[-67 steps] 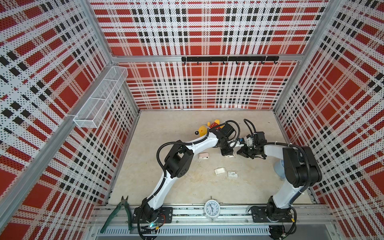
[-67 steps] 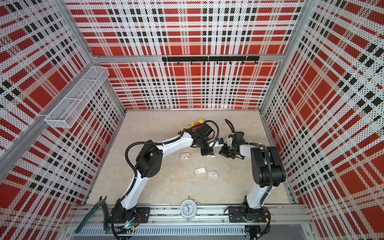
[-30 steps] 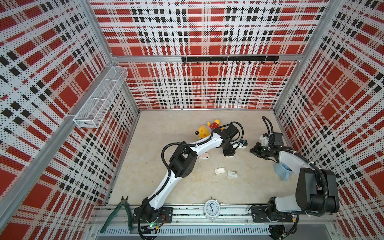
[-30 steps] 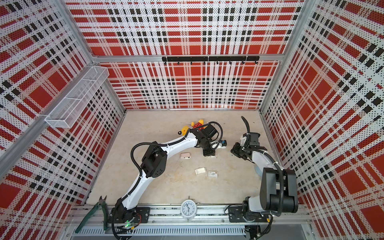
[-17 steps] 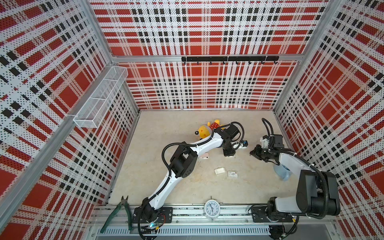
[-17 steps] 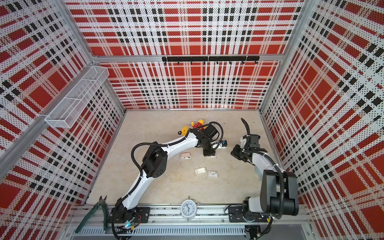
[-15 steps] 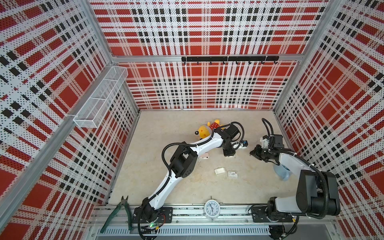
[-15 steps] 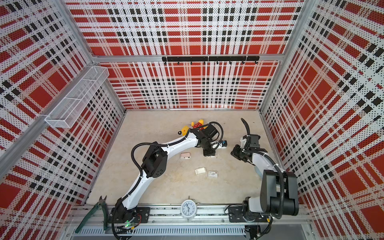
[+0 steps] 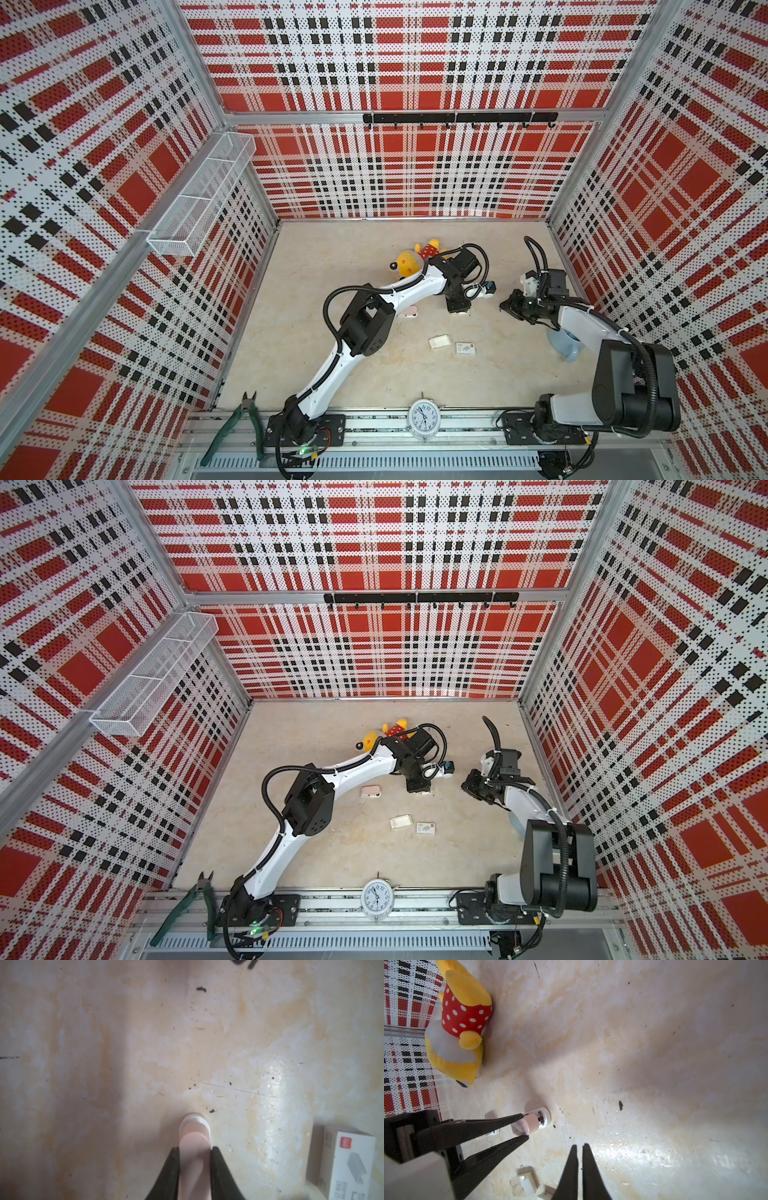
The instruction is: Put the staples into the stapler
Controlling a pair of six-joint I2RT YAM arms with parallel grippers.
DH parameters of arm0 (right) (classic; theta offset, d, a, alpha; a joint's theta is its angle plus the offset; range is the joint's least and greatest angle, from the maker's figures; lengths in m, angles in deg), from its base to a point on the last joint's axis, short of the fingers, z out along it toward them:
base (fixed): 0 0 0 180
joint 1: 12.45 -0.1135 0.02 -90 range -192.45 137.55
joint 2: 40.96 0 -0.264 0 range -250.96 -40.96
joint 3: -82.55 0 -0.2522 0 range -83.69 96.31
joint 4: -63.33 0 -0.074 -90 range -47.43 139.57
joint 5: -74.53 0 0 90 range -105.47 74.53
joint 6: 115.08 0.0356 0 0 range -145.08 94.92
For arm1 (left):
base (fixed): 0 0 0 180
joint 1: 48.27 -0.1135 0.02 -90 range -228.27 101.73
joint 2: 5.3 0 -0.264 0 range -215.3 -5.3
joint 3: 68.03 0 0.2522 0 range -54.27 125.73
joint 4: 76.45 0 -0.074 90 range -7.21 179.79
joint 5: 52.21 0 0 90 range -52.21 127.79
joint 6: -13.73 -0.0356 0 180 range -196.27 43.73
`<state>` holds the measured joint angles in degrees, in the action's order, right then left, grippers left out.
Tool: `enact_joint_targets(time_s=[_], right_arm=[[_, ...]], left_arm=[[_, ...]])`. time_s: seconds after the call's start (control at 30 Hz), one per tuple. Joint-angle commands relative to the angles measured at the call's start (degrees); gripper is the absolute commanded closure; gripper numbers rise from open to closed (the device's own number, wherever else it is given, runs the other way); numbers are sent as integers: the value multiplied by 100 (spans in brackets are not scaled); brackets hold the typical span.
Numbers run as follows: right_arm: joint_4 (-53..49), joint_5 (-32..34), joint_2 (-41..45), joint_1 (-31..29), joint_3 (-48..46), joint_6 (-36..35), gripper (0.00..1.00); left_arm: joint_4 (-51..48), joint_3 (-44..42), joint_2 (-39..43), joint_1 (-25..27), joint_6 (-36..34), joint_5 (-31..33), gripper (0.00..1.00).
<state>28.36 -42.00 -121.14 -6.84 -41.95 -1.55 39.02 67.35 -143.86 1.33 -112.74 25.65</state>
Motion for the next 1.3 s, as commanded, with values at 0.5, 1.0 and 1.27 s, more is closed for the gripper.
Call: enact_joint_targets(time_s=[0.5, 1.0, 1.27], right_arm=[[223, -74, -100, 28, 33, -129, 90], [328, -97, -138, 28, -44, -95, 90], [394, -140, -124, 28, -62, -61, 91]], left_arm=[[-360, -126, 460, -30, -106, 115, 68], [-364, -25, 270, 15, -90, -22, 77], [-487, 195, -3, 94, -234, 33, 84]])
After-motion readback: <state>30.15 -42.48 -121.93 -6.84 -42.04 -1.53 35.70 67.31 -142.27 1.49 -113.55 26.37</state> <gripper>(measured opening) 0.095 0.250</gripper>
